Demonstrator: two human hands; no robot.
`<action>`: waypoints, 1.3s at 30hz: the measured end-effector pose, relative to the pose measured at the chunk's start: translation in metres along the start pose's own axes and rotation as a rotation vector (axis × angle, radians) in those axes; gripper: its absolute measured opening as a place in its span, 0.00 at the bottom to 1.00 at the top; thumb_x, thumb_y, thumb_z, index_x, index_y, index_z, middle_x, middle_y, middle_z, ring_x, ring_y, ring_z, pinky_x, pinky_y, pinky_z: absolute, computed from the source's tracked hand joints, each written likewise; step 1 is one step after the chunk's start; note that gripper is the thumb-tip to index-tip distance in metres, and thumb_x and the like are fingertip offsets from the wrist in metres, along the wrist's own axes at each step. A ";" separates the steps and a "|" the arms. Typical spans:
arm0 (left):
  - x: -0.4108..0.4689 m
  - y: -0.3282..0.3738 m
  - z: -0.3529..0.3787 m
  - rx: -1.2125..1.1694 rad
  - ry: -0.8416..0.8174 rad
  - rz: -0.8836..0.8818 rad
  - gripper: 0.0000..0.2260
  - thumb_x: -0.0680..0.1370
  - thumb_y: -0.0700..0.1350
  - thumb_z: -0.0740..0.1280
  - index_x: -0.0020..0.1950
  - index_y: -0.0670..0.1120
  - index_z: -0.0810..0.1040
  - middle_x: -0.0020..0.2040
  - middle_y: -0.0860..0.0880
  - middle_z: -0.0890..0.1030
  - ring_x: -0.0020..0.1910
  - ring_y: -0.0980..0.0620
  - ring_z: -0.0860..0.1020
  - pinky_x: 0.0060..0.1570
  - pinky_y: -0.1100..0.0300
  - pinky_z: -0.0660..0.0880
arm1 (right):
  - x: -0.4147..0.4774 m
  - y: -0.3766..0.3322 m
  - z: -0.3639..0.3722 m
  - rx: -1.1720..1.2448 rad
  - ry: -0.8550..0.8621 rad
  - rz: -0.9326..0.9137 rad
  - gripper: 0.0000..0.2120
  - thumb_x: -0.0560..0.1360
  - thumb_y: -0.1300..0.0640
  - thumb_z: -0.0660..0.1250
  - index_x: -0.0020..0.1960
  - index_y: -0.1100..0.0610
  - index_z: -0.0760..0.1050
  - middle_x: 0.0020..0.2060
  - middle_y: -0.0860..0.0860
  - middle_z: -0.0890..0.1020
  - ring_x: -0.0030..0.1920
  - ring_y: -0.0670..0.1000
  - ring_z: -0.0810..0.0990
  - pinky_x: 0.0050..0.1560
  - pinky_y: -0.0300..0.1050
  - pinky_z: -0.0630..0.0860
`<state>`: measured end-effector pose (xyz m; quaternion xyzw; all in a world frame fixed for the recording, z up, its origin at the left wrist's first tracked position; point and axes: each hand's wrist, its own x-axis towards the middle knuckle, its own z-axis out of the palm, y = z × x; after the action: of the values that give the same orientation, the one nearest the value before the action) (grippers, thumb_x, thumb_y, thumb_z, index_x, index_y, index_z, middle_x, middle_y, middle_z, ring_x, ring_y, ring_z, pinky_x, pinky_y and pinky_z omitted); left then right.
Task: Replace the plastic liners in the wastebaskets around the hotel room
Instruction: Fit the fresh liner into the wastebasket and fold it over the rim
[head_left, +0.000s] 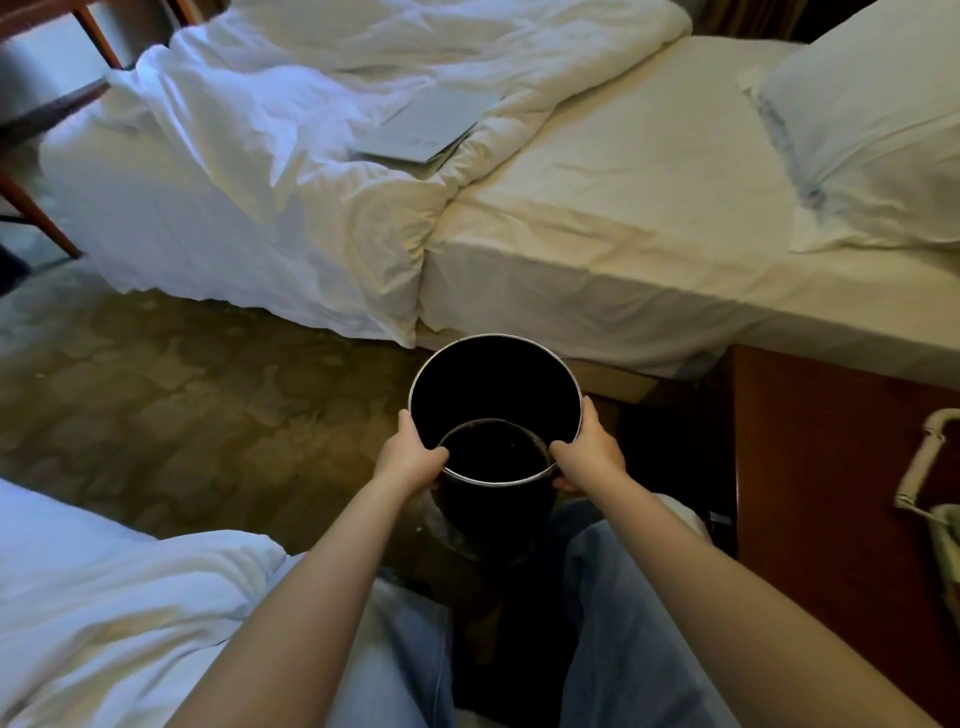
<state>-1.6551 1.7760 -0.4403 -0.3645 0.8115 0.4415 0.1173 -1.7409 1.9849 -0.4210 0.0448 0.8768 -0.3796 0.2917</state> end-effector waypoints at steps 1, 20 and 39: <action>0.003 -0.002 0.000 -0.021 -0.018 -0.012 0.33 0.72 0.43 0.65 0.74 0.51 0.56 0.52 0.42 0.77 0.41 0.44 0.81 0.42 0.47 0.82 | 0.003 0.001 0.002 -0.005 -0.004 0.005 0.38 0.74 0.59 0.64 0.77 0.39 0.49 0.53 0.55 0.78 0.39 0.57 0.83 0.28 0.45 0.81; 0.022 -0.026 0.006 -0.083 -0.059 -0.024 0.35 0.74 0.42 0.67 0.75 0.56 0.53 0.60 0.42 0.75 0.46 0.45 0.81 0.45 0.47 0.82 | 0.014 0.009 0.019 -0.016 -0.014 -0.034 0.40 0.76 0.60 0.63 0.78 0.40 0.45 0.58 0.54 0.77 0.42 0.52 0.80 0.37 0.49 0.84; 0.058 -0.050 0.018 0.036 -0.116 -0.090 0.39 0.78 0.40 0.64 0.78 0.49 0.39 0.58 0.41 0.77 0.48 0.46 0.80 0.49 0.49 0.80 | 0.050 0.025 0.054 -0.237 0.045 -0.060 0.28 0.82 0.53 0.55 0.78 0.46 0.47 0.51 0.52 0.78 0.43 0.50 0.78 0.36 0.45 0.74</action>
<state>-1.6638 1.7445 -0.5118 -0.3723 0.7940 0.4413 0.1903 -1.7495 1.9586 -0.4936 -0.0078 0.9229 -0.2807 0.2635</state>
